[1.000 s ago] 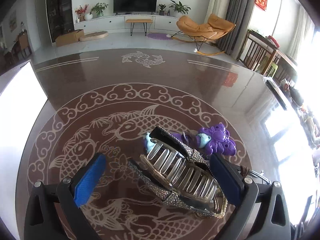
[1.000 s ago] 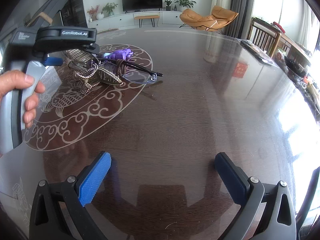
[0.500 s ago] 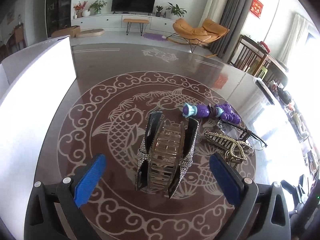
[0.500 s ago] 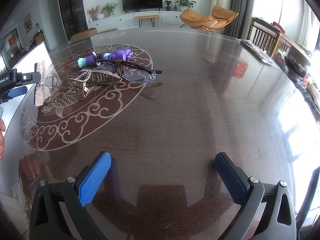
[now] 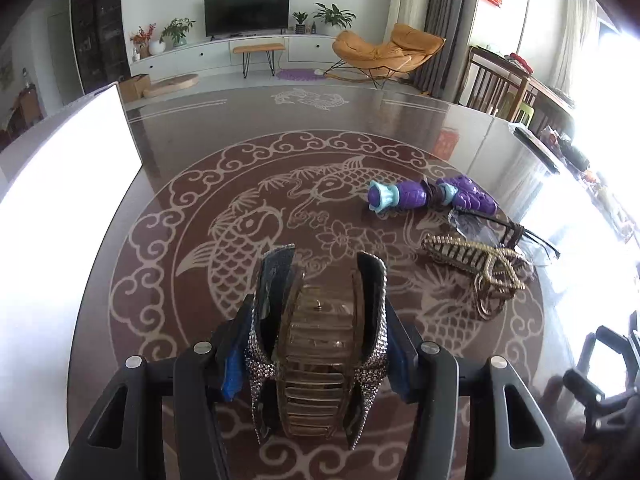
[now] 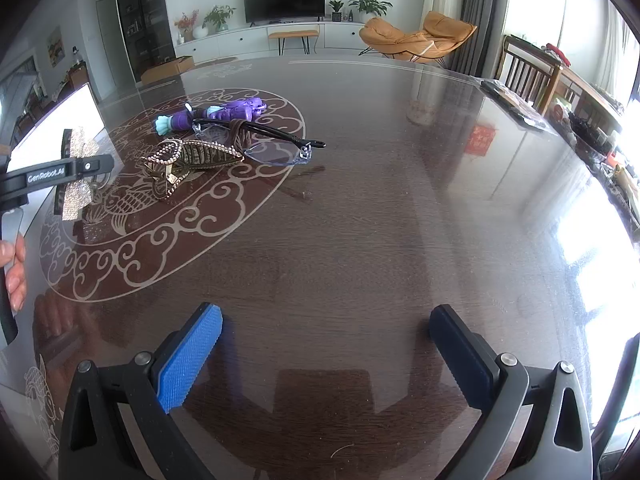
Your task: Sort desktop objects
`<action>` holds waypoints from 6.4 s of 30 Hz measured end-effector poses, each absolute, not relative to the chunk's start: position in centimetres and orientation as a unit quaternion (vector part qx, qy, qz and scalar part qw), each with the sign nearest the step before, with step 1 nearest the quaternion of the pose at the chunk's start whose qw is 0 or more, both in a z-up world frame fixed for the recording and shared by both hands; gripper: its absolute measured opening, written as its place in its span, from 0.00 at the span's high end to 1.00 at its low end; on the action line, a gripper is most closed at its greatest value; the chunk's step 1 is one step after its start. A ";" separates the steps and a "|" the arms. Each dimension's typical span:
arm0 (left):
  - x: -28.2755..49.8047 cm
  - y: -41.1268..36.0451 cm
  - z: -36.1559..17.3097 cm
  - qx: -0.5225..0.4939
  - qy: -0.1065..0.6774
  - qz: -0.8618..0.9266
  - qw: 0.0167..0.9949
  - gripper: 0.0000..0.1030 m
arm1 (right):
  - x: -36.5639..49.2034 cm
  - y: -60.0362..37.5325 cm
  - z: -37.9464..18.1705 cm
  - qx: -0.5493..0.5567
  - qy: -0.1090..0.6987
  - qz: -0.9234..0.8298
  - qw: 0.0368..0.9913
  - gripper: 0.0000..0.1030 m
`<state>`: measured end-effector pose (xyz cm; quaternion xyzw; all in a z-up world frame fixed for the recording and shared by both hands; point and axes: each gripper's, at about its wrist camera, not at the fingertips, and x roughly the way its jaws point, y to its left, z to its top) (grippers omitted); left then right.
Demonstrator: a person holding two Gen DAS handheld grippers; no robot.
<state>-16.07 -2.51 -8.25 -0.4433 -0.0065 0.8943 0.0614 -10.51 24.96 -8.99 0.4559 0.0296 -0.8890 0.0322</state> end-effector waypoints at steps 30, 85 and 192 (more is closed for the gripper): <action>-5.2 -7.4 -9.1 -0.428 -0.033 0.902 0.045 0.46 | -15.3 13.8 -7.7 0.451 0.048 -0.879 0.150 0.68; 2.4 -35.1 1.5 -0.421 -0.150 0.888 -0.107 0.46 | -3.8 -18.3 5.0 0.310 0.143 -0.818 0.462 0.69; -9.1 0.6 -9.8 -0.456 0.023 0.889 0.039 0.00 | -23.8 16.9 -8.9 0.428 0.141 -0.871 0.194 0.80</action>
